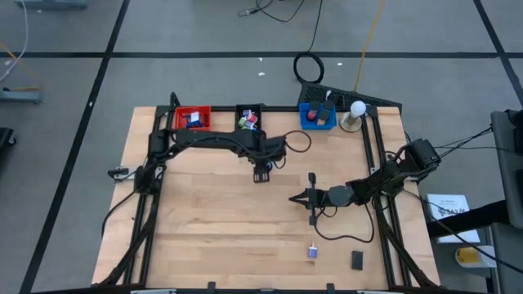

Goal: Pick & Place Office items
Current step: Put the blue hourglass into the blue bin

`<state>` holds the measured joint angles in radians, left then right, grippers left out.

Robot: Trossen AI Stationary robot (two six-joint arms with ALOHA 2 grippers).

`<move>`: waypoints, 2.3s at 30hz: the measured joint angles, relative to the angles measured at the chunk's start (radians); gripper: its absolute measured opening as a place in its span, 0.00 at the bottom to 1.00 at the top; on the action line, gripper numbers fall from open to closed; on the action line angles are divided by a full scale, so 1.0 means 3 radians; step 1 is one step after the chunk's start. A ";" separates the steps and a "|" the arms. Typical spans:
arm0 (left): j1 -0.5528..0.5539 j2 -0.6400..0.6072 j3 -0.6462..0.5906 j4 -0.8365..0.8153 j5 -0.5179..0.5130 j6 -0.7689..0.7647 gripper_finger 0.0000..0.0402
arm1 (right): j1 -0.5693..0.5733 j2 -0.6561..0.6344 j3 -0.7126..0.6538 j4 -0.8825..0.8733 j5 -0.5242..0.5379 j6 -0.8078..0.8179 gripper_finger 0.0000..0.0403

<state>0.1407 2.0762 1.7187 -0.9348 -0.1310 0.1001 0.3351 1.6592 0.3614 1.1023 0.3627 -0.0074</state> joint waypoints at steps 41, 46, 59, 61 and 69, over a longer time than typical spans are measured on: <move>-0.0301 -0.1946 -0.2109 0.1917 0.0099 0.0025 0.34 | 0.0000 0.0000 0.0001 -0.0079 -0.0002 0.0116 0.01; -0.0327 -0.2307 -0.3295 0.3543 0.0261 -0.0322 0.27 | -0.0055 0.0000 0.0001 -0.0078 0.0005 0.0186 0.01; -0.0527 -0.2208 -0.4621 0.5809 -0.0205 -0.0459 0.09 | -0.0337 0.0000 0.0003 -0.0228 0.0154 0.0746 0.01; -0.0553 -0.2204 -0.4897 0.6360 -0.0236 -0.0446 0.02 | -0.0337 -0.0003 0.0024 -0.0257 0.0241 0.0746 0.01; -0.0565 -0.2205 -0.5403 0.7057 -0.0315 -0.0491 0.03 | -0.0460 -0.0459 0.0564 -0.1742 0.0566 0.0904 0.01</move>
<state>-0.0288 1.4147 0.0979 1.1824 -0.2255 -0.0473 0.1971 1.5215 0.5305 0.5798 0.5325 0.2638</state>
